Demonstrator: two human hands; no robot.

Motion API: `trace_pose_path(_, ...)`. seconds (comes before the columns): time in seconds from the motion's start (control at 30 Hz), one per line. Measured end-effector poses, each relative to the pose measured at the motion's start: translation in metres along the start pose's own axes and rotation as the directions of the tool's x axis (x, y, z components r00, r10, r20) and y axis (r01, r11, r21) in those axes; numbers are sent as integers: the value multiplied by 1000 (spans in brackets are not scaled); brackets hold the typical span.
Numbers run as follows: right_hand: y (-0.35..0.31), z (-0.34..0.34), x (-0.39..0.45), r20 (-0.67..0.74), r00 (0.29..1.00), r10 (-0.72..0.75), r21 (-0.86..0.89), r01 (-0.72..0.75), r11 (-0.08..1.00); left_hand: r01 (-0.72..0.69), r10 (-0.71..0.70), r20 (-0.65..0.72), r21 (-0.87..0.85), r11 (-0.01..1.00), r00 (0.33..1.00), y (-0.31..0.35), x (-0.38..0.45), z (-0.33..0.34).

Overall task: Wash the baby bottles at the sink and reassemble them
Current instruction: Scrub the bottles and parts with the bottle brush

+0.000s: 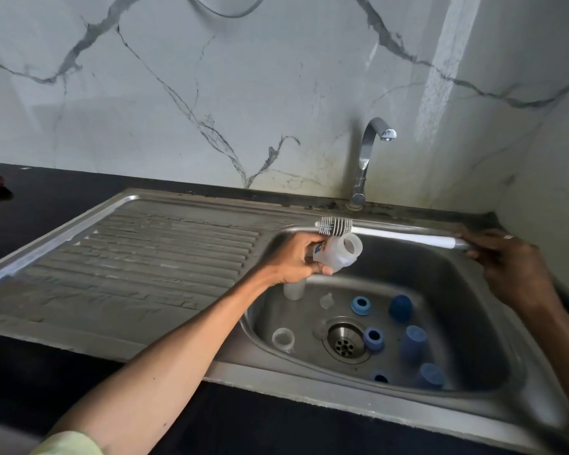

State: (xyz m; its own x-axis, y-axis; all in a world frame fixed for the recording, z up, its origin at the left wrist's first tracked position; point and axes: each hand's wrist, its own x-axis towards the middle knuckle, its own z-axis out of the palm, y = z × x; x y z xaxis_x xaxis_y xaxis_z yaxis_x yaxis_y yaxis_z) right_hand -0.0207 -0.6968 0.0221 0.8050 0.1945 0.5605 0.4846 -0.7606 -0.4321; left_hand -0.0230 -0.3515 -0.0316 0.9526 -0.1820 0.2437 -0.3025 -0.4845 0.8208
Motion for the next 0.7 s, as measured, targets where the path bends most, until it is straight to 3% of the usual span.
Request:
trace_pose_path(0.2,2,3,2,14,999,-52,-26,53,998,59,-69,80,119,991,994,-3,-2,0)
trace_pose_path(0.7,8,10,1,24,1000,5,-46,-4,999,28,-19,55,-173,984,998,-5,-3,4)
